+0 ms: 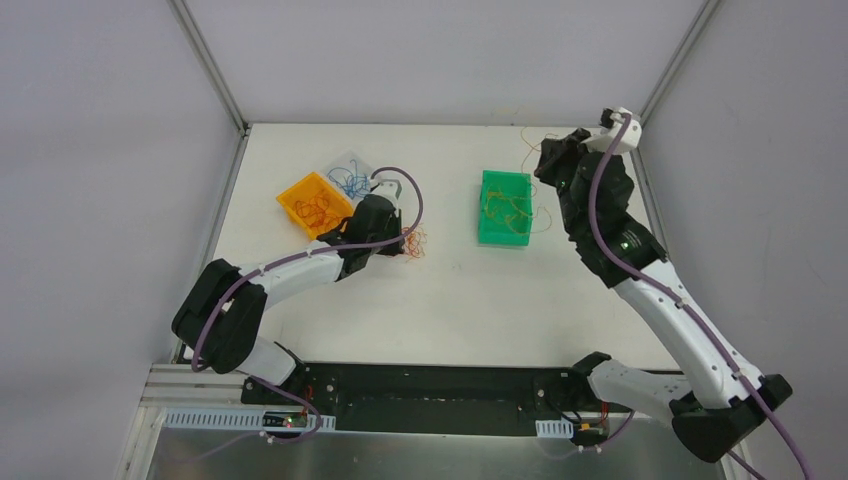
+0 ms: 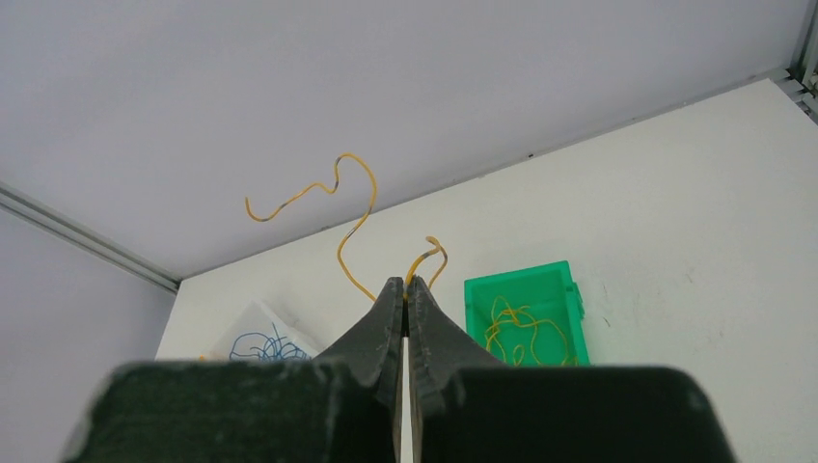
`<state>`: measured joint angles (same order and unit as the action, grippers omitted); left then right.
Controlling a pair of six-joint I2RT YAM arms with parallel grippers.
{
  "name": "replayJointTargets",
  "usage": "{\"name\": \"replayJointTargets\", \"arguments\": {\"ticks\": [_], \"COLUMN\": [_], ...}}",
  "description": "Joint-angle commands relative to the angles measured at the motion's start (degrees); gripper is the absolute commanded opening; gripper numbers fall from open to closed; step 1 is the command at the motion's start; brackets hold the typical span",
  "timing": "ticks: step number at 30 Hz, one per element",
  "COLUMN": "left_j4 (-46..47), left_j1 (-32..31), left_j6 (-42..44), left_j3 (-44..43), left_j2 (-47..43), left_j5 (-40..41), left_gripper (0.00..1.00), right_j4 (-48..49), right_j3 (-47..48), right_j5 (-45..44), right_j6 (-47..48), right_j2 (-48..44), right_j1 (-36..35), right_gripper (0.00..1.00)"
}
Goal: Untangle the cables
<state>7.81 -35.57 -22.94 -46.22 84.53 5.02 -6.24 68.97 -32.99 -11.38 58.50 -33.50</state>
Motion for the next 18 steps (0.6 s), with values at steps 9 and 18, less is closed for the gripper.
{"name": "replayJointTargets", "arguments": {"ticks": [9,18], "left_j4": [1.6,1.6], "left_j1": [-0.1,-0.1], "left_j6": [0.5,0.4], "left_j3": [-0.1,-0.4], "left_j2": [-1.5,-1.2], "left_j5": [-1.0,-1.4], "left_gripper": [0.0,0.0], "right_j4": [8.4,13.2], "right_j3": [1.2,-2.7], "right_j5": [6.2,14.0], "right_j6": [-5.2,-12.2], "right_j2": [12.2,18.5], "right_j1": [6.5,13.5], "right_gripper": [0.0,0.0]}}
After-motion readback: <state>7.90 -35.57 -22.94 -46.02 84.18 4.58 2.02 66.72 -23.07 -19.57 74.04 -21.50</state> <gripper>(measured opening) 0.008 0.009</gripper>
